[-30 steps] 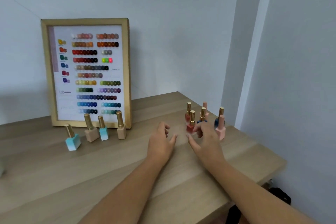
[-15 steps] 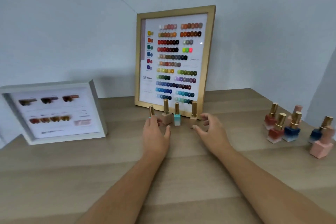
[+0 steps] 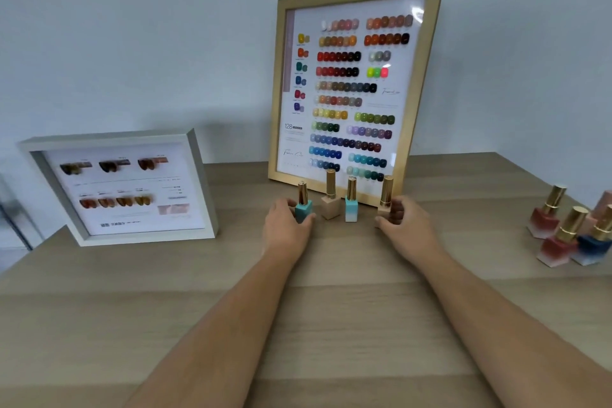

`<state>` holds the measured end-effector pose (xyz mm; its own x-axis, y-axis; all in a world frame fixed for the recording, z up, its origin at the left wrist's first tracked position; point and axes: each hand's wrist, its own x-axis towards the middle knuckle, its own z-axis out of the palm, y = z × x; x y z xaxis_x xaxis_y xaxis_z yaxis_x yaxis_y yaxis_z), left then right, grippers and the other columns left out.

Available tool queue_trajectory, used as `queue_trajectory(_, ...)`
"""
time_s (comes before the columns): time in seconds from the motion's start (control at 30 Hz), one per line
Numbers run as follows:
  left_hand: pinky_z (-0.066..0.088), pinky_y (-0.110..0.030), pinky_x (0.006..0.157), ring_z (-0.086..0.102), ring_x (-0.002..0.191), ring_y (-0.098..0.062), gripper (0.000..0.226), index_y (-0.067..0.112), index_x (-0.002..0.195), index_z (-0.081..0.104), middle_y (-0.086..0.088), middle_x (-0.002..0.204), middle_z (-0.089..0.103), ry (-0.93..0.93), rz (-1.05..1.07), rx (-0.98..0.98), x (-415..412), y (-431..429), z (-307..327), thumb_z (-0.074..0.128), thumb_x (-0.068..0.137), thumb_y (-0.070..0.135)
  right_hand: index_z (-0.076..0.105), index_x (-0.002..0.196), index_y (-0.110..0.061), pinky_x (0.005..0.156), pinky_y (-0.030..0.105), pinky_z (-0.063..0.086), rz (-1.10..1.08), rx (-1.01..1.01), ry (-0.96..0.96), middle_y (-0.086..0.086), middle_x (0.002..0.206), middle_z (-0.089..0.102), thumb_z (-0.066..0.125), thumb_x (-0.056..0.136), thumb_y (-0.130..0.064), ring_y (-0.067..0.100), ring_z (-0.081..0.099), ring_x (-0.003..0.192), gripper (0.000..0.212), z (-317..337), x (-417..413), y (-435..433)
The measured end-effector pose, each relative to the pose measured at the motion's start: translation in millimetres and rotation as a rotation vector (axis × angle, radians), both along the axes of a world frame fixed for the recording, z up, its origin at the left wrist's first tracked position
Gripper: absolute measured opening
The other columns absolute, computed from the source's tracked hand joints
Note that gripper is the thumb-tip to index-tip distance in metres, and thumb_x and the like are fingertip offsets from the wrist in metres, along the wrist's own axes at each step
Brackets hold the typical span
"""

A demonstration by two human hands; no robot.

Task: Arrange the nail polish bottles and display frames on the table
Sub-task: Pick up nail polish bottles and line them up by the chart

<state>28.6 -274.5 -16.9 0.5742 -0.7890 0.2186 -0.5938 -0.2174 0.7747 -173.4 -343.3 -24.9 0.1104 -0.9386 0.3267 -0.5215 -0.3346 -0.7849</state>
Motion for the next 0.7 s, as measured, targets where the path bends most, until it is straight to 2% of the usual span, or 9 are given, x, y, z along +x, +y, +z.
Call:
queue_trajectory(0.17,0.046,-0.026,0.077,0.054,0.086,-0.012,0.026,0.017,0.104,0.052,-0.001,0.102,0.059,-0.003,0.012,0.003,-0.6,-0.2,0.0,0.065,0.084,0.027,0.053,0.119,-0.015,0.085,0.029,0.043,0.004,0.037,0.026,0.006,0.114,0.059,0.071,0.079,-0.028,0.018,0.053,0.098,0.046,1.9,-0.9,1.8)
queue_trajectory(0.3,0.047,-0.025,0.075,0.055,0.085,-0.010,0.025,0.017,0.104,0.053,0.002,0.099,0.058,0.012,-0.016,-0.052,-8.4,9.5,2.4,0.065,0.084,0.025,0.050,0.123,-0.014,0.079,0.025,0.043,0.030,0.062,-0.033,0.003,0.112,0.059,0.069,0.081,-0.026,0.012,0.054,0.091,0.048,4.4,-6.3,10.9)
queue_trajectory(0.4,0.040,-0.013,0.063,0.053,0.078,-0.005,0.021,0.023,0.097,0.051,0.006,0.095,0.057,-0.029,-0.084,-0.088,-22.8,18.2,3.3,0.066,0.083,0.027,0.051,0.119,-0.017,0.075,0.023,0.043,0.042,0.053,-0.071,-0.001,0.106,0.060,0.068,0.082,-0.025,0.008,0.056,0.087,0.042,3.9,-16.1,21.8)
queue_trajectory(0.47,0.036,-0.011,0.057,0.051,0.075,-0.001,0.021,0.026,0.096,0.050,0.008,0.094,0.056,-0.048,-0.131,-0.102,-35.2,22.2,3.4,0.066,0.083,0.028,0.053,0.114,-0.018,0.074,0.022,0.042,0.041,0.049,-0.090,-0.001,0.101,0.061,0.069,0.081,-0.024,0.009,0.057,0.085,0.037,3.5,-25.2,28.9)
queue_trajectory(0.6,0.036,-0.009,0.058,0.053,0.077,-0.001,0.019,0.025,0.093,0.050,0.010,0.096,0.057,-0.079,-0.225,-0.135,-71.1,24.5,3.7,0.066,0.083,0.029,0.054,0.104,-0.023,0.065,0.016,0.040,-0.005,0.031,-0.113,-0.004,0.091,0.063,0.070,0.081,-0.021,0.014,0.060,0.084,0.028,3.7,-57.8,44.5)
queue_trajectory(0.7,0.037,-0.010,0.059,0.054,0.081,-0.004,0.019,0.023,0.095,0.052,0.007,0.096,0.058,-0.081,-0.306,-0.146,-105.3,22.1,3.2,0.065,0.083,0.029,0.053,0.106,-0.027,0.066,0.013,0.038,-0.041,0.033,-0.099,-0.011,0.090,0.061,0.069,0.081,-0.021,0.009,0.059,0.086,0.030,3.3,-90.0,57.8)
